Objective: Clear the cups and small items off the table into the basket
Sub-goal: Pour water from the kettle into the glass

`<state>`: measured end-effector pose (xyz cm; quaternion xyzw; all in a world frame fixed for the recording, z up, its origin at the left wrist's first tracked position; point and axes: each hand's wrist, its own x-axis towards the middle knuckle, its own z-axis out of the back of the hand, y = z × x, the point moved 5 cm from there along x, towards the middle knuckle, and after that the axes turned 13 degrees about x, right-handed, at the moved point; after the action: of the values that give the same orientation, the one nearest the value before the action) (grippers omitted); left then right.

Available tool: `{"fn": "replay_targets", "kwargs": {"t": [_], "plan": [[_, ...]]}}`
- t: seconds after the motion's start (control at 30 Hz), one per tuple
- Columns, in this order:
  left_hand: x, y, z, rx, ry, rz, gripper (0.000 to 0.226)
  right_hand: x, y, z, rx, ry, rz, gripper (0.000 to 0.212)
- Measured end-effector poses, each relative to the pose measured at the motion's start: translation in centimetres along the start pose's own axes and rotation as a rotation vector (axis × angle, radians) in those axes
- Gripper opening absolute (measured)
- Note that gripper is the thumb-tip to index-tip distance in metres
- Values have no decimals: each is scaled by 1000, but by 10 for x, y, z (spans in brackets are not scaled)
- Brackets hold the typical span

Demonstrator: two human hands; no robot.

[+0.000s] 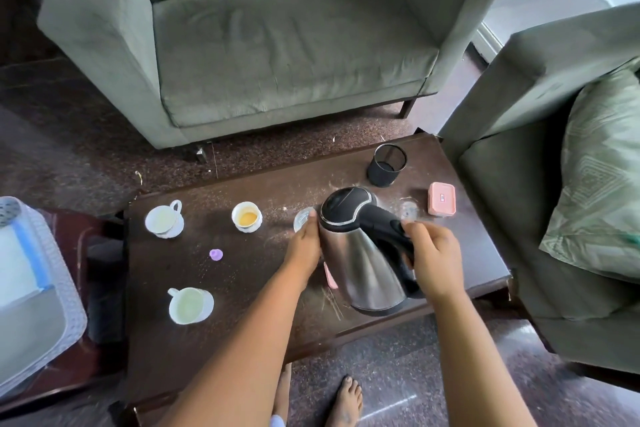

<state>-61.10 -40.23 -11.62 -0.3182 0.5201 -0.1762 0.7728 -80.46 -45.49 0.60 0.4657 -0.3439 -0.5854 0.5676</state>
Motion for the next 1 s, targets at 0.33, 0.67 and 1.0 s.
{"fn": "replay_targets", "kwargs": {"t": [0.33,0.67,1.0], "plan": [[-107,-38,44,-2,3,95,71,-44,22,14,253,34,-51,73],[-164,-9,196,-141,-206,96,106,-90,130,-84,92,537,92,30],[-253,71,371,-472,-479,84,98,-175,226,-271,-228,853,358,18]]}}
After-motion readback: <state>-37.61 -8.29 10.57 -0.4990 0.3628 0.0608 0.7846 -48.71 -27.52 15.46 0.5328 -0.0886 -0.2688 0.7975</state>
